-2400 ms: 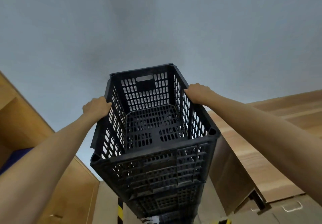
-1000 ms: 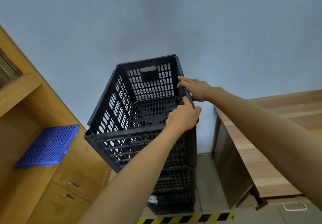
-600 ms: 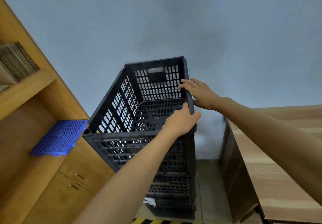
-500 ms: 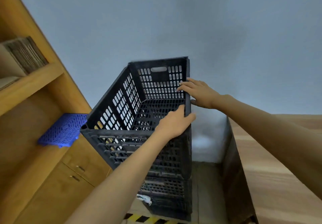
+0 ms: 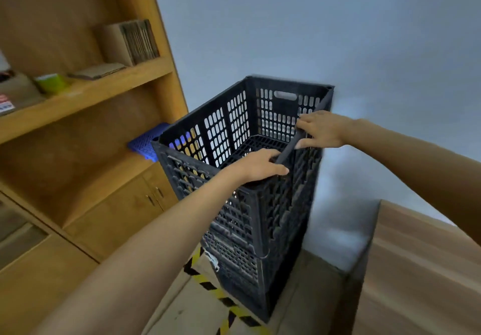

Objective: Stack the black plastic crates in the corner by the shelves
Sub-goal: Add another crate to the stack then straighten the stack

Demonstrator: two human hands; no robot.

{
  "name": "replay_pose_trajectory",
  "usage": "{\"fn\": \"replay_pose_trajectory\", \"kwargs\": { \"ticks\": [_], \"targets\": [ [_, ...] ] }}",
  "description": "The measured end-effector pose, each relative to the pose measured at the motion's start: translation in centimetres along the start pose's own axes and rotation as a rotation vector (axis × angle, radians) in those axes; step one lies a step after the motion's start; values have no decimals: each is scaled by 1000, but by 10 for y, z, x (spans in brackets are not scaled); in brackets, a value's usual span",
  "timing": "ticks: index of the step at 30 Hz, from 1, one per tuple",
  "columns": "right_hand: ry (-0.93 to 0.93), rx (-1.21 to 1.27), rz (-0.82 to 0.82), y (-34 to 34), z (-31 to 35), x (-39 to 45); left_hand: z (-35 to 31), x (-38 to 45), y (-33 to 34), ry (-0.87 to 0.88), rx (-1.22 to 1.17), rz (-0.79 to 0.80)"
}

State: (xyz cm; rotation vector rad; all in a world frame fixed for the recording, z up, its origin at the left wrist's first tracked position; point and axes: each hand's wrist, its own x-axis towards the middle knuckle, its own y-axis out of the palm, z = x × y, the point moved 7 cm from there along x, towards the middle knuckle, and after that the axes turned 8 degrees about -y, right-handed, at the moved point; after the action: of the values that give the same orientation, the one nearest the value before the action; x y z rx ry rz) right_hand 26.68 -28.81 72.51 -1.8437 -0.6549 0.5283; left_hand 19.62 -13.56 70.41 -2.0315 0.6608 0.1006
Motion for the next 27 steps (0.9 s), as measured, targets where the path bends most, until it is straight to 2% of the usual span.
{"fn": "replay_pose_trajectory", "kwargs": {
  "ticks": [2,4,6,8,18,27],
  "targets": [
    [-31,-39,-18,-1,0,7,-10,5,10,-119,19,-70],
    [-37,-68,-68,-2,0,9,-20,2,20,-178,182,-271],
    [-35,-84,-146,2,3,7,-27,-5,25,-162,432,-470],
    [-11,-76,-208,7,6,4,-28,-8,26,-139,522,-548],
    [85,2,-348,14,6,-1,-23,-9,19,-41,568,-548],
    [162,14,-373,8,20,-11,-13,-19,21,30,566,-505]
  ]
}}
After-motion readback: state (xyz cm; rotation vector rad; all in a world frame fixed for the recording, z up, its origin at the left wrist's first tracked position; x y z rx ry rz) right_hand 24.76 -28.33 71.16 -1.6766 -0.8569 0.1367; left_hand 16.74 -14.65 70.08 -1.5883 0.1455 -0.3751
